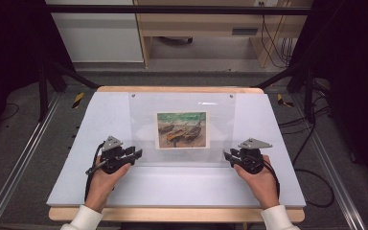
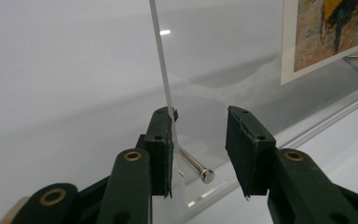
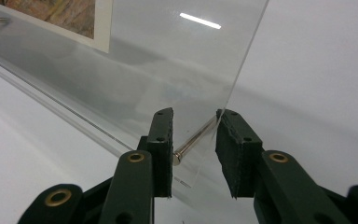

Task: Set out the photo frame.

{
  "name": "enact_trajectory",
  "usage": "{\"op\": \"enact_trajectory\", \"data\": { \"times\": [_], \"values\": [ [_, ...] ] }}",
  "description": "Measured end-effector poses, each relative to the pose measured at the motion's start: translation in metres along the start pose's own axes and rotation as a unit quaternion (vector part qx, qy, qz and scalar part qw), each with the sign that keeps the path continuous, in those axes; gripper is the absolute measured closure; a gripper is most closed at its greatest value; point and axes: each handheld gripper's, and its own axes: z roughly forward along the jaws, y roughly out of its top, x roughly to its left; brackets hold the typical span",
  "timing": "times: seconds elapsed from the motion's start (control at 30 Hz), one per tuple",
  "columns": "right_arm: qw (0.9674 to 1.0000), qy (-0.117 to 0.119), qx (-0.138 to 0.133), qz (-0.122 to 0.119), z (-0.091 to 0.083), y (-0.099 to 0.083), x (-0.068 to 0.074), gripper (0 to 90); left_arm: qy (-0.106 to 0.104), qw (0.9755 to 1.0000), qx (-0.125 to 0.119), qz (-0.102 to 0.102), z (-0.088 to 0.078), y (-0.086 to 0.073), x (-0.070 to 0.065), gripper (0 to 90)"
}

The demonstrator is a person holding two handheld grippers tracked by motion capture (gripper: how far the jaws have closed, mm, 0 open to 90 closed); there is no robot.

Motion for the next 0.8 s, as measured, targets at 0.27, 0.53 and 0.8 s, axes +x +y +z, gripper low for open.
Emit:
{"op": "enact_trajectory", "data": {
  "times": [0.27,0.53,0.8],
  "values": [
    [1.0000,-0.003,0.001,-0.002,-0.0004,-0.0012,0.0010,67.5,0.003,1.0000,-0.001,0.002,-0.0005,-0.0018,-0.0018,61.1],
    [1.0000,-0.003,0.003,-0.007,-0.0014,-0.0032,0.0016,67.8,0.004,1.0000,0.002,0.005,-0.0012,-0.0035,-0.0036,61.1],
    [1.0000,-0.003,0.004,-0.006,-0.0020,-0.0046,0.0026,68.0,0.006,1.0000,0.003,0.007,-0.0016,-0.0049,-0.0048,61.1]
  ]
}}
